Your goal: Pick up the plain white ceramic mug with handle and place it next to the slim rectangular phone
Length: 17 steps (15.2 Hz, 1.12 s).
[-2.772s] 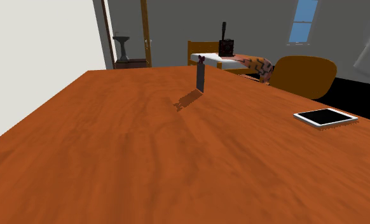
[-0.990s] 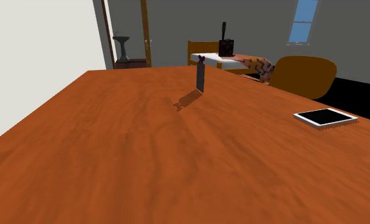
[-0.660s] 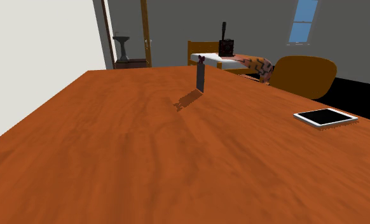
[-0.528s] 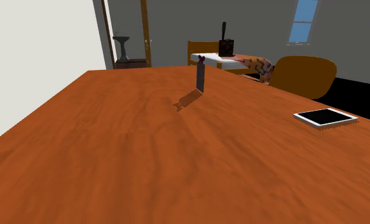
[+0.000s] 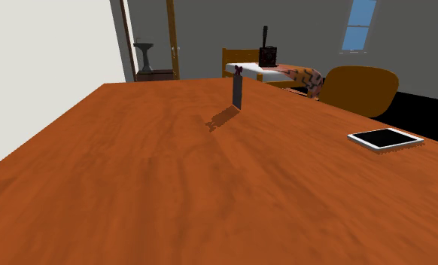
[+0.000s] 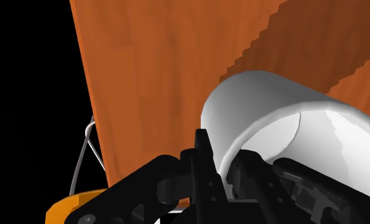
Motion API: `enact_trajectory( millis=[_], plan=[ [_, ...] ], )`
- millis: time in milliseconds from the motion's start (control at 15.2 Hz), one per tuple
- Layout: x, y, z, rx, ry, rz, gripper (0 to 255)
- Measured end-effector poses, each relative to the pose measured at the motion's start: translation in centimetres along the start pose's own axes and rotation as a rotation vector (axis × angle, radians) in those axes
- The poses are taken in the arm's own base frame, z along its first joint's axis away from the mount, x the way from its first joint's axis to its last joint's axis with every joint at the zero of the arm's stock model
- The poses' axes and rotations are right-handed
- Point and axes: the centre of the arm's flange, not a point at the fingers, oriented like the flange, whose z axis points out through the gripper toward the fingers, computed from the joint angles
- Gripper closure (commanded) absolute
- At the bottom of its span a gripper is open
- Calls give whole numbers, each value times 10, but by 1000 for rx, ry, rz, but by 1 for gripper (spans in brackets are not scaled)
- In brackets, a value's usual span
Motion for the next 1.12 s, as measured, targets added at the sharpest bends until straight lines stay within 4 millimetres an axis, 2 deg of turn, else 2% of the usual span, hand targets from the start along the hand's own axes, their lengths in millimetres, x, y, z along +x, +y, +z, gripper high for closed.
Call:
enact_trajectory(
  millis=[264, 330, 726, 990, 1122],
  plan=[
    [0, 0, 0, 0, 0, 0, 255],
    [0, 0, 0, 0, 0, 0, 0],
    [0, 0, 0, 0, 1, 0, 0],
    [0, -2, -41, -1, 2, 0, 0],
    [0, 0, -47, -1, 1, 0, 0]
  ],
)
